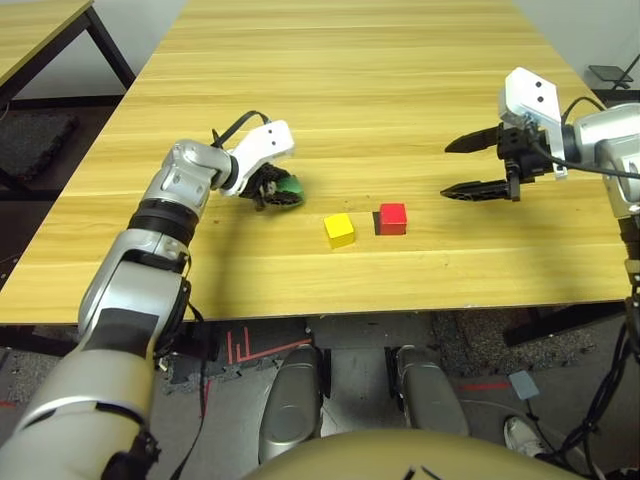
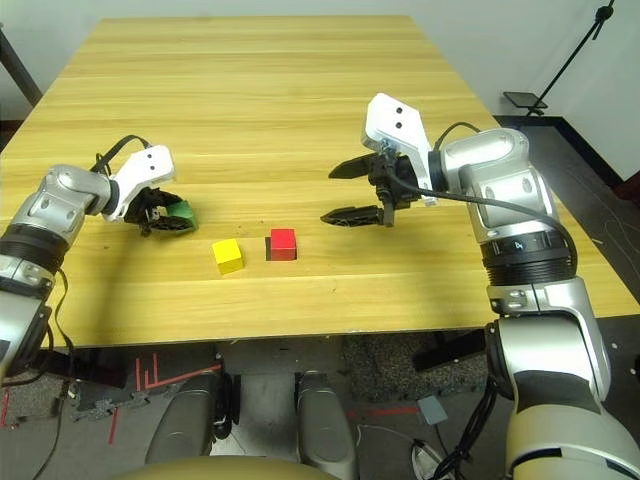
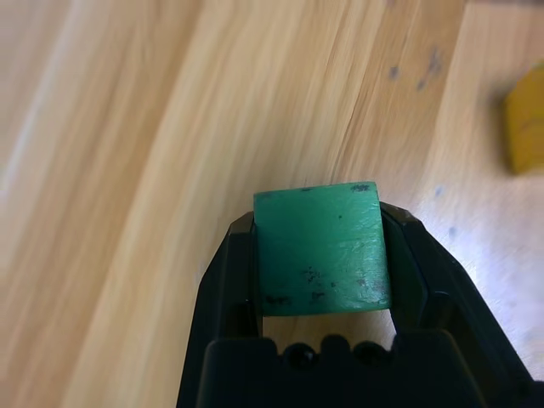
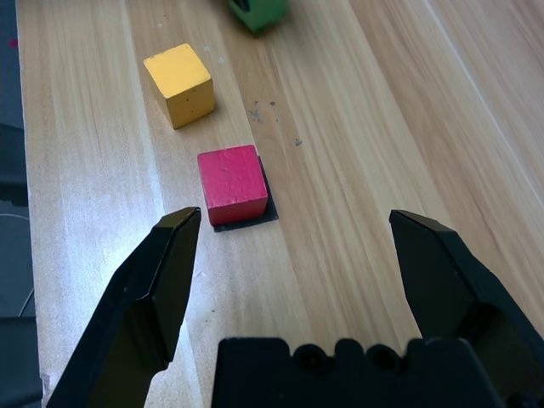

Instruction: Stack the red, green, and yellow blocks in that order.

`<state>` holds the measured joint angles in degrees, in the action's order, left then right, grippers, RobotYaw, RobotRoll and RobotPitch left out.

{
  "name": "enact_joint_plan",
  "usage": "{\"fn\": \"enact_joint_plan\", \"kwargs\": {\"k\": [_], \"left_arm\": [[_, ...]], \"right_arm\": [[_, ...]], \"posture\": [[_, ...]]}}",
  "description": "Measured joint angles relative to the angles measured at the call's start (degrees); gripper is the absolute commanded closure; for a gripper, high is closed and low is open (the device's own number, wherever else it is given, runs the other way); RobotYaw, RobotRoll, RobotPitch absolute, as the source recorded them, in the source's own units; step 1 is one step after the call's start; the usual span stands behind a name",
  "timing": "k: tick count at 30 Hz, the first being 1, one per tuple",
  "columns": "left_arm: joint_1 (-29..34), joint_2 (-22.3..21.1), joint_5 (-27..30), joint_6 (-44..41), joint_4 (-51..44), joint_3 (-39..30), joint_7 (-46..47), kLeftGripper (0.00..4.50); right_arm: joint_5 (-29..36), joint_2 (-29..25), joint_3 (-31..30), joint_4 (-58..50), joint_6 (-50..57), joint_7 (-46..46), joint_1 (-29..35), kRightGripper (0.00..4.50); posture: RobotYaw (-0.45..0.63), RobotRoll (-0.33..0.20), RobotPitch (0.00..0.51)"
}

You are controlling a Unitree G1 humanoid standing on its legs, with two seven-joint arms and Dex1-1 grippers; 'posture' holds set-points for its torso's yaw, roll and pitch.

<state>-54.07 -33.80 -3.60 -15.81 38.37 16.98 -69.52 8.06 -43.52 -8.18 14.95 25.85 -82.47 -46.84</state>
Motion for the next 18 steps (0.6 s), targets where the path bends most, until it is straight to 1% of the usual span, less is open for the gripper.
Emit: {"fn": "enact_joint_plan", "kwargs": {"k": [1, 5, 7, 8, 12, 16, 18], "left_arm": [[-0.07, -0.01, 0.29, -2.56, -3.33, -0.07, -0.69, 2.42], [-0.13, 0.51, 2.35, -17.72, -20.4, 0.51, -3.38, 2.42], [-0.12, 1.83, 3.11, -23.74, -26.35, 1.64, -3.32, 2.42], [-0.12, 3.32, 3.54, -27.11, -29.29, 2.57, -2.95, 2.42], [-0.12, 7.41, 4.54, -31.57, -32.4, 4.88, -1.29, 2.42], [-0.17, 11.24, 4.5, -30.97, -31.24, 6.5, 1.28, 2.42], [-0.23, 12.6, 4.05, -28.44, -28.29, 7.9, 2.29, 2.42]], "right_arm": [[0.02, -0.05, -0.03, -0.21, 0.07, 0.0, 0.04, 0.0], [0.11, -0.08, -0.23, -1.21, 0.63, 0.02, 0.71, 0.0], [0.18, -0.05, -0.25, -1.64, 0.91, 0.18, 1.03, 0.0], [0.27, -0.05, -0.25, -2.06, 1.13, 0.37, 1.47, 0.0], [1.01, -0.03, -0.4, -2.96, 1.71, 0.65, 3.24, 0.0], [1.69, -0.18, -0.4, -4.35, 2.27, 1.17, 4.09, 0.0], [2.05, -0.2, -0.4, -5.45, 2.88, 1.68, 5.03, 0.0]], "posture": [[0.19, -0.132, 0.055], [0.19, -0.122, 0.057], [0.19, -0.119, 0.06], [0.18, -0.118, 0.061], [0.16, -0.114, 0.061], [0.15, -0.114, 0.064], [0.14, -0.114, 0.064]]}}
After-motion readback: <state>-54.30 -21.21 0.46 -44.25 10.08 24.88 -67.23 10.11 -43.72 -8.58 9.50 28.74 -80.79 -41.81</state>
